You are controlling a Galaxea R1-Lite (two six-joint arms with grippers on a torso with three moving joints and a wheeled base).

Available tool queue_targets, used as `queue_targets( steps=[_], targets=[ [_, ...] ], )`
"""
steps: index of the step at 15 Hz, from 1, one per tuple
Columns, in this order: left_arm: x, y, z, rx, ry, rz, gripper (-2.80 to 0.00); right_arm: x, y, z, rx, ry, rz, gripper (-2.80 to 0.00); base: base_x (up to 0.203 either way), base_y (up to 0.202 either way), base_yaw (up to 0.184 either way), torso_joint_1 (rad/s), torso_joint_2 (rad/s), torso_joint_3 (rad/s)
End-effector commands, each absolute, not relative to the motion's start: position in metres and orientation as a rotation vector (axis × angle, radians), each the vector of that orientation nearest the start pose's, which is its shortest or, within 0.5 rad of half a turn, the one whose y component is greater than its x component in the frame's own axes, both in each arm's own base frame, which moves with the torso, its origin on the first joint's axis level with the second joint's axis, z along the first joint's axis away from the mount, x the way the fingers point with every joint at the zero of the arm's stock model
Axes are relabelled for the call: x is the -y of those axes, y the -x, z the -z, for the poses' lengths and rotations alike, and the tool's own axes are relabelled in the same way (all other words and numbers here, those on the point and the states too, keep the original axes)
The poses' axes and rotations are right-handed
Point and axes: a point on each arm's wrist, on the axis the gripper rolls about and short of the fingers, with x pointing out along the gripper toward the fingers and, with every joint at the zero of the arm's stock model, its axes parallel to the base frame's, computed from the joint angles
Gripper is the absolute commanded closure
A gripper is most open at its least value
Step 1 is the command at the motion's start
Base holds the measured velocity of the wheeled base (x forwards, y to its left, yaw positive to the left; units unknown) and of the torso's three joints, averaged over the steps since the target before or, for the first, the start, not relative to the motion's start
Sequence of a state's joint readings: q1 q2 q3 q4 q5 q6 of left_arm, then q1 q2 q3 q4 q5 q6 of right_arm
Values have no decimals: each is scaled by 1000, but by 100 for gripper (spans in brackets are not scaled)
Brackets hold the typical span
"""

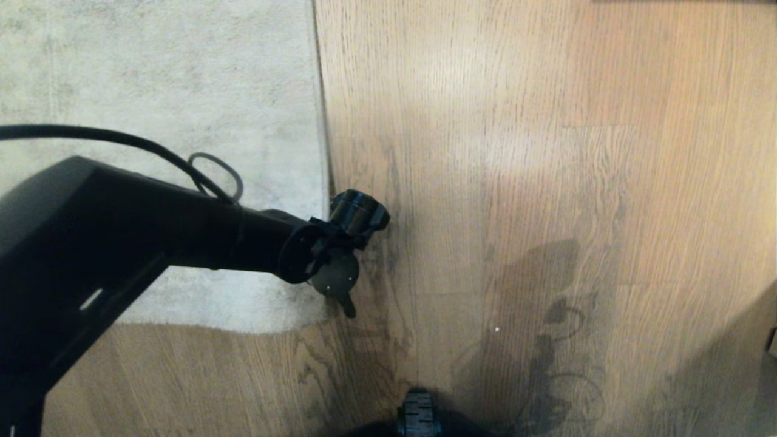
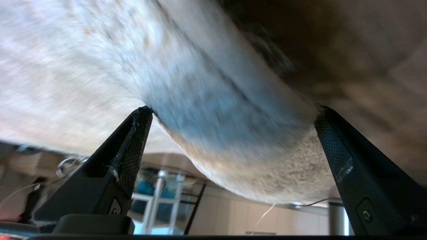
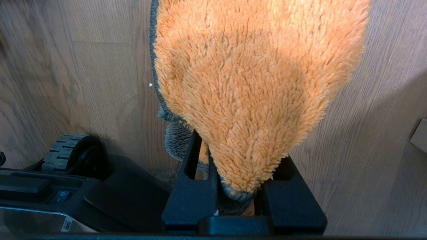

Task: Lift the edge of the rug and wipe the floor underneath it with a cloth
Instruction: Lift up the carpet

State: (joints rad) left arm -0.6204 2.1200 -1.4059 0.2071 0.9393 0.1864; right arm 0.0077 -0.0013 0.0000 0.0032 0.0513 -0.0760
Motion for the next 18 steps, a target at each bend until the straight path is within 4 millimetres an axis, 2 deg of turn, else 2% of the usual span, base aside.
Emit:
queue_targets(
  steps=[1, 8, 18],
  targets=[
    [207, -322, -142, -674, -823, -256, -280, -1, 23, -75, -1, 77, -60, 0, 0, 0, 0, 0, 0, 0],
    [179, -302, -156, -699, -841, -303, -280, -1, 23, -75, -1, 77, -60, 0, 0, 0, 0, 0, 0, 0],
    [157, -307, -140, -761, -851, -356, -280, -1, 23, -75, -1, 77, -61, 0, 0, 0, 0, 0, 0, 0]
  ],
)
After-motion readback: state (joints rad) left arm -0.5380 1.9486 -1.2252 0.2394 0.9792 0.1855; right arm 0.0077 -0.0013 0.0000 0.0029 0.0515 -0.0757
